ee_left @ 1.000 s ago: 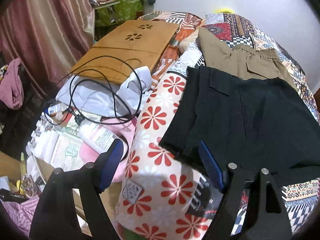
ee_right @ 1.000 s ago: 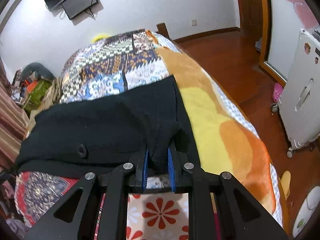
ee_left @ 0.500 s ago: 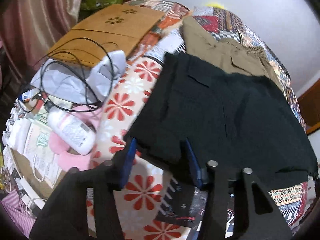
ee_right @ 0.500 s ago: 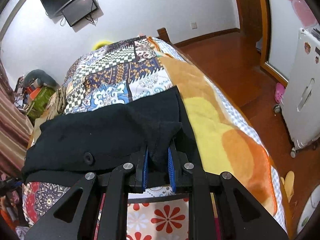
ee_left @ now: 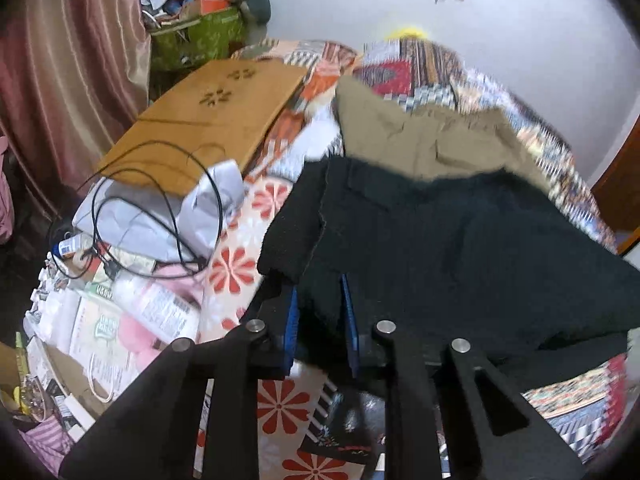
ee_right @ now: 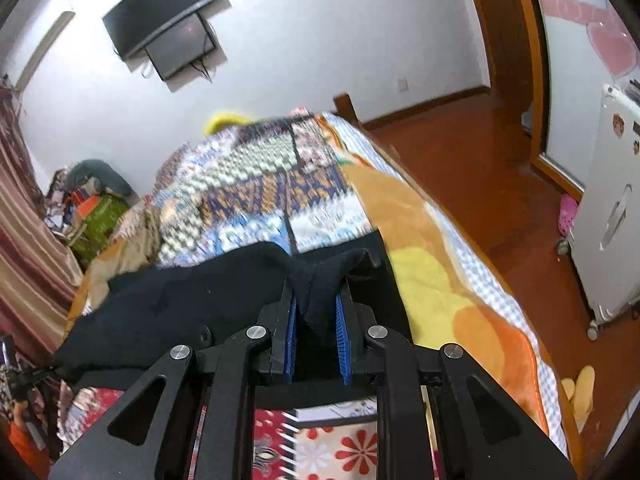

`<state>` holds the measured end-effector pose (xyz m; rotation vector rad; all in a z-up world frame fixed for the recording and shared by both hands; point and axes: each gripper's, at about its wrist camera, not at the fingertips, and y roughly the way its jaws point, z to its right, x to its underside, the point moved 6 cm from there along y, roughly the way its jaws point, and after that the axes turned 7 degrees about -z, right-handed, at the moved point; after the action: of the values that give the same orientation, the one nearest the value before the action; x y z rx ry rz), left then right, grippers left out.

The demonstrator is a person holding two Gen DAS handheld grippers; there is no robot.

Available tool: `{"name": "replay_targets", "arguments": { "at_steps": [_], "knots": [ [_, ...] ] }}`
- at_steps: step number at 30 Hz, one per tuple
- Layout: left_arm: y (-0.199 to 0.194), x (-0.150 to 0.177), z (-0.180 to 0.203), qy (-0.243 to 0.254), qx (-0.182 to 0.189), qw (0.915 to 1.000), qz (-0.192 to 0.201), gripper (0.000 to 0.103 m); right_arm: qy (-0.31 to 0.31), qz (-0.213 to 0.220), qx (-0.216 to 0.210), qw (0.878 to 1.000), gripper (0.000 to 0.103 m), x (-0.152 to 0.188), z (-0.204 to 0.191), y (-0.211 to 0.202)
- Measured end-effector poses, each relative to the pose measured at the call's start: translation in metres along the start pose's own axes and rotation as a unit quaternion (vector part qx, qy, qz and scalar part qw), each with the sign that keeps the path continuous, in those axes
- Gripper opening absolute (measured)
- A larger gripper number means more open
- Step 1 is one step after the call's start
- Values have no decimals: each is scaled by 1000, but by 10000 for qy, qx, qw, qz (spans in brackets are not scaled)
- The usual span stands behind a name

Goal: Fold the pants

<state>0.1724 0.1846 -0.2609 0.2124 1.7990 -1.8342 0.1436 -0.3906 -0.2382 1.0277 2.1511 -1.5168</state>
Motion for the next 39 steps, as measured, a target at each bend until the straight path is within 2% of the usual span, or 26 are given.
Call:
{"name": "replay_targets", "arguments": {
  "at_steps": [5, 14, 21, 25, 27, 29, 31, 39],
  "knots": [
    [-5, -4, -8, -244, 299, 9992, -34, 20, 38, 66, 21, 10000, 15, 1, -1, -6],
    [34, 36, -19, -334, 137, 9976, -590, 21, 496, -607, 222, 9967, 15, 43, 32, 30],
    [38, 40, -13, 11, -138, 9985, -532, 24, 322, -996, 451, 9935, 15, 61, 39, 54],
    [32, 39, -16, -51, -207, 9983, -549, 30, 292, -1263, 436, 9906, 17, 72, 45, 55],
    [26, 37, -18, -99, -235, 9982, -549, 32, 278, -1299, 432, 9902, 23, 71, 47, 49],
    [16, 32, -17, -89, -305, 9983, -495, 32, 329, -1339, 492, 9892, 35, 68, 52, 41],
    [4, 26, -16, -59, -396, 9985, -365, 32, 354, -1262, 514, 9900, 39, 60, 56, 30],
    [-23, -14, 21, 206, -373, 9991, 91, 43, -25, -667, 695, 9953, 40, 8, 55, 15]
  ]
}}
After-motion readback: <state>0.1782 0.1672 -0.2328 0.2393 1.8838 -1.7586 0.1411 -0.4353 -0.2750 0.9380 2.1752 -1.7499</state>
